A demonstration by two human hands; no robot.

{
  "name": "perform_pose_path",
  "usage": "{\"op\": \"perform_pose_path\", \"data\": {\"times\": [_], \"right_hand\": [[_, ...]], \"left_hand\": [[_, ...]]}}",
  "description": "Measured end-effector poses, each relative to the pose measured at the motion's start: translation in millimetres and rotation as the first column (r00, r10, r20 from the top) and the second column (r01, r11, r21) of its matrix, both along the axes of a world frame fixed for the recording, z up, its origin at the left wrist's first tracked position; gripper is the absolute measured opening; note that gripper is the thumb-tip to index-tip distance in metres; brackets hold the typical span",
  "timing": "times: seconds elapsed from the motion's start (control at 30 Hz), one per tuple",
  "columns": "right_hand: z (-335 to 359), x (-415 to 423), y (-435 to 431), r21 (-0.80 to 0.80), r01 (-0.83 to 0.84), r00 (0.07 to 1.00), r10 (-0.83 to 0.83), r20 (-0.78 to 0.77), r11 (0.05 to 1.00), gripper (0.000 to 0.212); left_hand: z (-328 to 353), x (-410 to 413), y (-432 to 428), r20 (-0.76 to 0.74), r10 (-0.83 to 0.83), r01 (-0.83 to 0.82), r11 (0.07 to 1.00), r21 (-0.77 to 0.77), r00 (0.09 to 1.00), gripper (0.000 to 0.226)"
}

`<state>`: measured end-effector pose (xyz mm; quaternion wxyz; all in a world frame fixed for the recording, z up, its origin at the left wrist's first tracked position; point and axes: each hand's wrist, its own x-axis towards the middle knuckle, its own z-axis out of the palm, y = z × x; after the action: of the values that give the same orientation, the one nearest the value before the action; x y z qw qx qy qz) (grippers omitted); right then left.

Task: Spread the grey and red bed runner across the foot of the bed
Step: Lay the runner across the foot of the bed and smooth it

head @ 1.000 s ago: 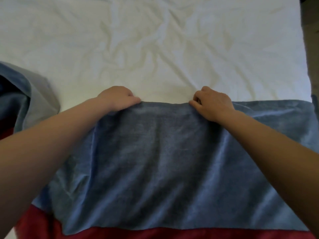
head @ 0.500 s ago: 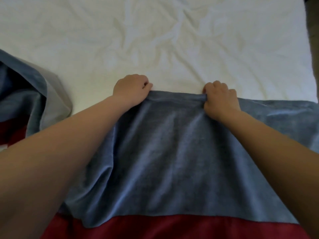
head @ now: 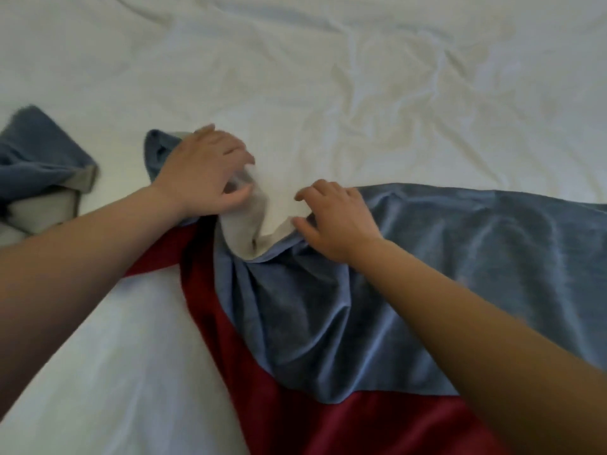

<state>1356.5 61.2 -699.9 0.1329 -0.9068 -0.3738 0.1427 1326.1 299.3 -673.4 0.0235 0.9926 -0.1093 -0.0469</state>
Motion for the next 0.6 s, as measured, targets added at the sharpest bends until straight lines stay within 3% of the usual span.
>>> {"op": "perform_pose_path", "data": {"times": [0.07,0.17,0.23,0.33,0.43,0.5,0.6], "right_hand": [[3.4,-11.9,34.6,0.018,-0.034,0.999,0.033,0.025,0.999,0.046],[6.2,-24.9,81.4,0.022,-0.078,0.993,0.075,0.093,0.997,0.056],[6.0,-30.6,106.7,-0.003,-0.063,0.986,0.063,0.155,0.998,0.062],[4.8,-39.8,136.7,-0.001,-0.025,0.946,0.024,0.324,1.000,0.058],[4.9,-39.9,164.4,0.049,-0.050,0.917,0.026,0.398,0.998,0.060],[6.0,-34.4,184.6,-0.043,-0.041,0.938,0.053,0.343,0.998,0.070],[2.5,-33.2,218.5,-0.173,-0.074,0.982,0.102,0.158,0.982,0.068]], "left_hand": [[1.0,-16.3,18.7,0.158,0.064,-0.059,0.998,-0.037,0.985,0.055],[-6.9,-47.2,45.9,0.215,0.240,-0.228,0.970,-0.080,0.947,0.070],[-17.3,-73.2,61.2,0.144,0.386,-0.372,0.921,-0.116,0.911,0.089],[-33.3,-105.1,74.8,-0.097,0.597,-0.602,0.765,-0.230,0.796,0.105],[-44.5,-118.9,87.4,-0.224,0.619,-0.658,0.725,-0.204,0.752,0.070],[-45.4,-117.6,98.8,-0.251,0.577,-0.626,0.751,-0.211,0.777,0.037],[-39.2,-112.0,126.4,-0.213,0.514,-0.554,0.801,-0.227,0.831,0.029]]}}
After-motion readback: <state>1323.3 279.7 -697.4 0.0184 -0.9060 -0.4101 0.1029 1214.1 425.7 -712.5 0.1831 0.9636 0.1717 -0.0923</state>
